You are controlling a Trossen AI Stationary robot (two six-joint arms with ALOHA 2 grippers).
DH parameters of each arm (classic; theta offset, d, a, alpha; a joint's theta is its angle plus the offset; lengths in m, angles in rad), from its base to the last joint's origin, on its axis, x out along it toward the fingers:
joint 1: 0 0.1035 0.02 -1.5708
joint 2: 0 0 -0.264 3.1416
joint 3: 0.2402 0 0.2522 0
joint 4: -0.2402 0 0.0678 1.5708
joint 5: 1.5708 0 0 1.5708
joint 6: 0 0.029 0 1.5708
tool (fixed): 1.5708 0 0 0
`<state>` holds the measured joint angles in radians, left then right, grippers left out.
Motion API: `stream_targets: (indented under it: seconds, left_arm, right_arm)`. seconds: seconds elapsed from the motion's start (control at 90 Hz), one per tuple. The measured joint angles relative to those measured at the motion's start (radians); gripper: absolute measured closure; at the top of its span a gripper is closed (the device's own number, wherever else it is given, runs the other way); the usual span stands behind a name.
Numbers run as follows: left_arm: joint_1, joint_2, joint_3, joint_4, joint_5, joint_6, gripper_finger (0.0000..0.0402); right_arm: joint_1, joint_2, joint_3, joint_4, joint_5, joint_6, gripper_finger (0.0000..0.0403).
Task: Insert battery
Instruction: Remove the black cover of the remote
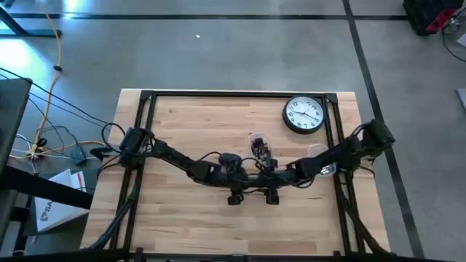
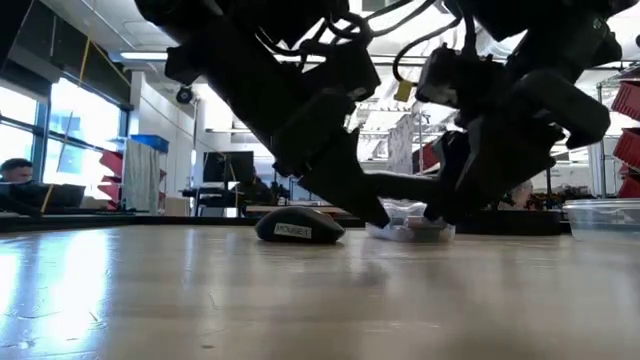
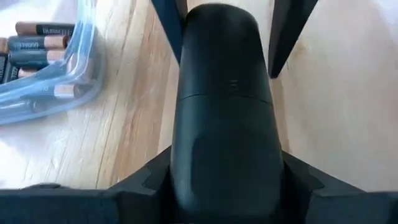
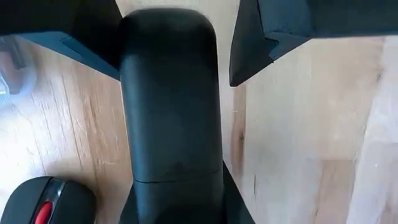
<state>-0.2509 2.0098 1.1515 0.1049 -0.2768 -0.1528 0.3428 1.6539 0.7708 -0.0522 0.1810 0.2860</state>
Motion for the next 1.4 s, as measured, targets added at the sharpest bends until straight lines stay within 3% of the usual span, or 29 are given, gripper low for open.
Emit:
stream_targets:
  seconds: [0.267, 0.578, 0.956, 1.122, 1.4]
  left_arm:
    - [-0.001, 0.0, 0.0, 0.027, -0.001, 0.002, 0.025]
    - [0.001, -0.002, 0.002, -0.105, 0.046, -0.056, 0.0256]
    - [-0.006, -0.002, 0.001, -0.141, 0.048, -0.074, 0.031]
    - [-0.004, -0.002, 0.001, -0.138, 0.055, -0.069, 0.034]
    - [-0.005, -0.002, 0.001, -0.133, 0.058, -0.072, 0.0331]
  right_arm:
    - [0.0, 0.0, 0.0, 0.006, -0.002, -0.007, 0.0186]
    - [0.001, -0.012, 0.071, -0.109, 0.011, -0.081, 0.0186]
    - [0.024, -0.012, 0.098, -0.252, 0.027, -0.053, 0.0186]
    - [0.035, -0.012, 0.121, -0.24, 0.097, -0.105, 0.0186]
    - [0.024, 0.06, 0.123, -0.183, 0.101, -0.13, 0.0186]
